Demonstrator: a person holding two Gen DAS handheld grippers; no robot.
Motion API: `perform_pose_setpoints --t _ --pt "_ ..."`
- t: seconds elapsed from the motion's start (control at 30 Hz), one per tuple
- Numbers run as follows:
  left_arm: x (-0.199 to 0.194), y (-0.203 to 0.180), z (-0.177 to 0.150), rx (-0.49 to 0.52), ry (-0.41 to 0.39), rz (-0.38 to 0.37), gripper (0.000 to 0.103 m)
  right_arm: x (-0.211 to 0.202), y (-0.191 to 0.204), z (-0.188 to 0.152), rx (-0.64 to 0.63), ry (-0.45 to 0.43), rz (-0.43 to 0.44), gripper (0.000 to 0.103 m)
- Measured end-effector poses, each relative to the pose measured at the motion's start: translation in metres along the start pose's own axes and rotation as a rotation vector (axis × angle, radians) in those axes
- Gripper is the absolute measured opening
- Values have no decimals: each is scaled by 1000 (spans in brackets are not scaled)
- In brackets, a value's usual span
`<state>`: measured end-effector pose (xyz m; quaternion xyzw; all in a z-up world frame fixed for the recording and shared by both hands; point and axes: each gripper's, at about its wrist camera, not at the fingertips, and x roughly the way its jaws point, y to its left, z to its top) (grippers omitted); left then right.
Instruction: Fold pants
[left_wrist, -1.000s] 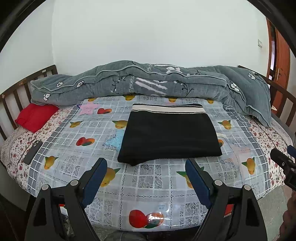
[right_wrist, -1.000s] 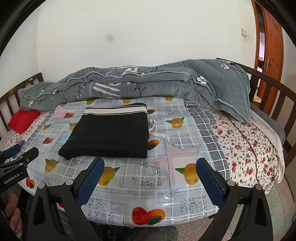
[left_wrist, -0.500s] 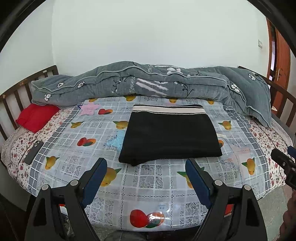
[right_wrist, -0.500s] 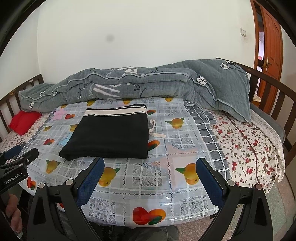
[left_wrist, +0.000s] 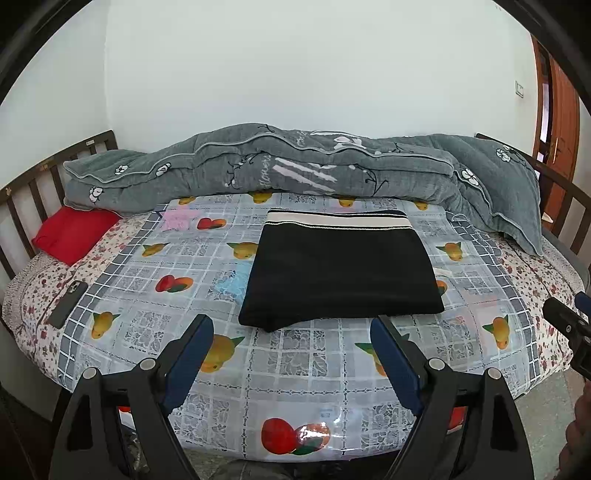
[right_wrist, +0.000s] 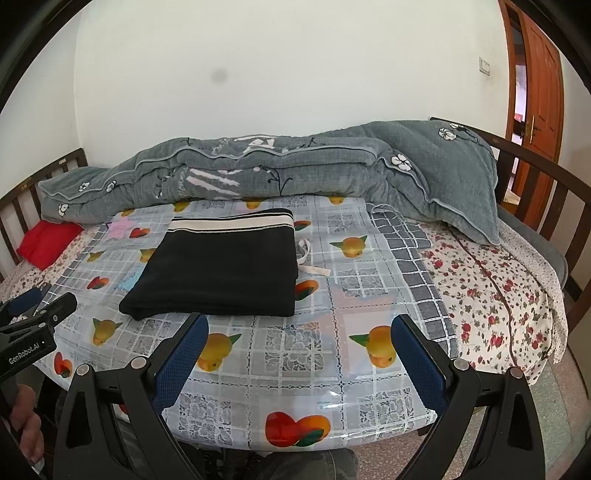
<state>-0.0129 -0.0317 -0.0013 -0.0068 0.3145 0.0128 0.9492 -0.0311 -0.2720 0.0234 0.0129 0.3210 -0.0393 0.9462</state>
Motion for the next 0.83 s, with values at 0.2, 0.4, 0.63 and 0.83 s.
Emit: perform_pose_setpoints --t 0.2,0.4,0.63,0.83 --pt "0 1 0 -1 0 -5 86 -1 1 1 -2 0 2 98" --pt "0 2 0 -1 1 -5 87 -2 1 2 -2 -2 4 98" --pt "-1 2 2 -1 1 -1 87 -4 1 4 -1 -7 8 98" --pt "1 -1 4 -2 7 8 87 -4 2 5 1 -8 10 98"
